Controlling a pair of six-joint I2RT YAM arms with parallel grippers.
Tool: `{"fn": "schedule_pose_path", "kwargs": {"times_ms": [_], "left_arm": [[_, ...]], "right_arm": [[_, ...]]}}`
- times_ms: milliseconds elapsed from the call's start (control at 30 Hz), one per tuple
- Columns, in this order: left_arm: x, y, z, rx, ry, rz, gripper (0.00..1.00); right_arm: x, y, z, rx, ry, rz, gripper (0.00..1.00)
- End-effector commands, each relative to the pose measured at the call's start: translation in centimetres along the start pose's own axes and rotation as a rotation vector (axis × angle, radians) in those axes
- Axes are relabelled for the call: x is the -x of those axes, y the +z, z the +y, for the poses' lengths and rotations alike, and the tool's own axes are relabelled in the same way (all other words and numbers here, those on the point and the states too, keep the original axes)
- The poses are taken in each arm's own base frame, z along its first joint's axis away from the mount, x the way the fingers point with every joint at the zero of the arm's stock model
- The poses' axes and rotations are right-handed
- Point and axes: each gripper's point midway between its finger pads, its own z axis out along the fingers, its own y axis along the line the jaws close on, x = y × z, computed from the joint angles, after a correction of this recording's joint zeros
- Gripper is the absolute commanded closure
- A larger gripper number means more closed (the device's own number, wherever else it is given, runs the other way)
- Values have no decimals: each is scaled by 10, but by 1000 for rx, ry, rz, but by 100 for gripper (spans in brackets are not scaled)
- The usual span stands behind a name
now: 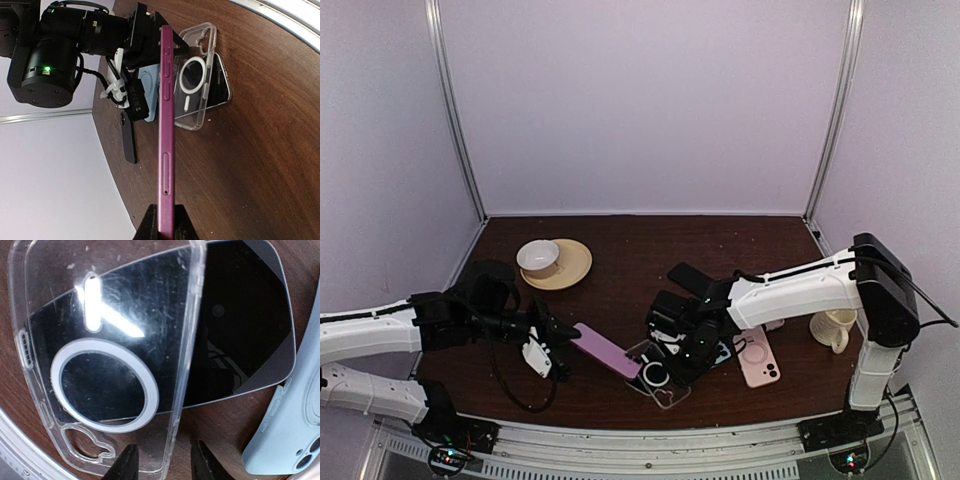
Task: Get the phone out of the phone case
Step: Pick up the phone case from the center of the board, then place the phone case at the center of the board.
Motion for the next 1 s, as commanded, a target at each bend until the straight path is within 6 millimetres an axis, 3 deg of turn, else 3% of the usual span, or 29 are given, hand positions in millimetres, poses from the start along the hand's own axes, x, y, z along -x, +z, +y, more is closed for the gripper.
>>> {"fn": "schedule_pose_path", "kwargs": {"times_ms": [0, 167, 433, 733, 967], "left_arm": [[3, -7, 20, 78, 11, -13, 100], [3, -7, 21, 78, 11, -11, 100], [-1, -6, 22, 85, -7, 7, 100], [-1, -13, 35, 99, -123, 10, 100], [14, -17, 38, 47, -242, -34, 100]], "right_arm": [[6, 3, 1, -15, 6, -22, 68], [10, 0, 4, 0, 7, -36, 88], [32, -22, 2, -29, 7, -90, 100], [98, -46, -26, -28, 97, -193, 100], [150, -31, -59, -35, 181, -208, 100]]}}
